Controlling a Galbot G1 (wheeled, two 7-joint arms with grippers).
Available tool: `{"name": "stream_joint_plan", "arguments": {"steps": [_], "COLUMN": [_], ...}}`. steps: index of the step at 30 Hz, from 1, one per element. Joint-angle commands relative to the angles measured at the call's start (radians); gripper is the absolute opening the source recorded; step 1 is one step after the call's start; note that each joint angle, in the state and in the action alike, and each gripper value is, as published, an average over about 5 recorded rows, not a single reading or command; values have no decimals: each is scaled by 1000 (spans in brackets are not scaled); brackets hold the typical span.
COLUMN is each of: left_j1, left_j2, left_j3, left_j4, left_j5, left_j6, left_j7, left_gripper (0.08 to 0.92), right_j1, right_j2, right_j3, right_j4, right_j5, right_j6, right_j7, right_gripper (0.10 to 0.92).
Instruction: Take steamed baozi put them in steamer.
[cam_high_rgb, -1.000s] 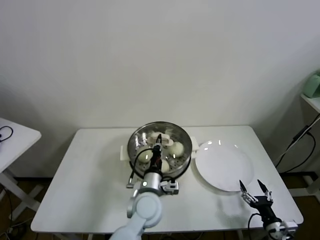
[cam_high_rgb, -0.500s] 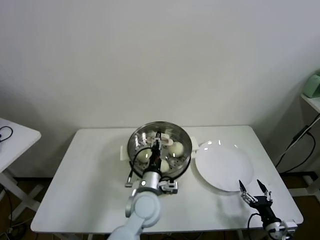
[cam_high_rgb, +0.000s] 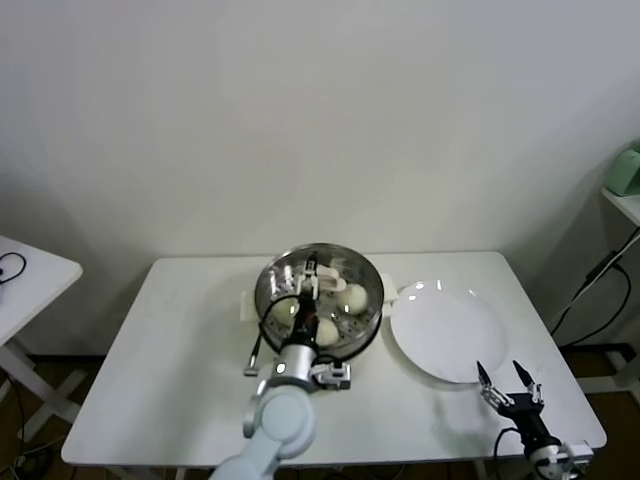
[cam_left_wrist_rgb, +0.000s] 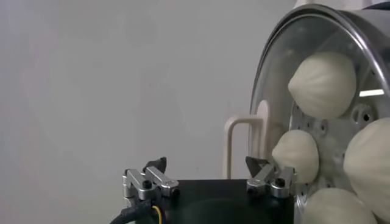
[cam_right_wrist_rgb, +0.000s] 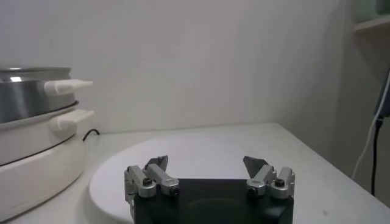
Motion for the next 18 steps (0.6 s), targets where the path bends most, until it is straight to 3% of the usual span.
{"name": "stream_joint_plan", "arguments": {"steps": [1,18], "left_j1": [21,140], "left_j2": [27,157], "left_j3": [3,-96], "left_j4": [-87,-324], "left_j5": [-38,-275], "left_j6": [2,-12], "left_j7": [10,-35], "left_gripper": [813,806], "right_j1": [2,-11], "right_j2": [2,-2], "right_j3": [-1,2], "right_j4": [0,10], "right_j5": [-5,-8], "right_j6": [-2,-8], "right_j7": [0,-1], "right_gripper": [823,823]}}
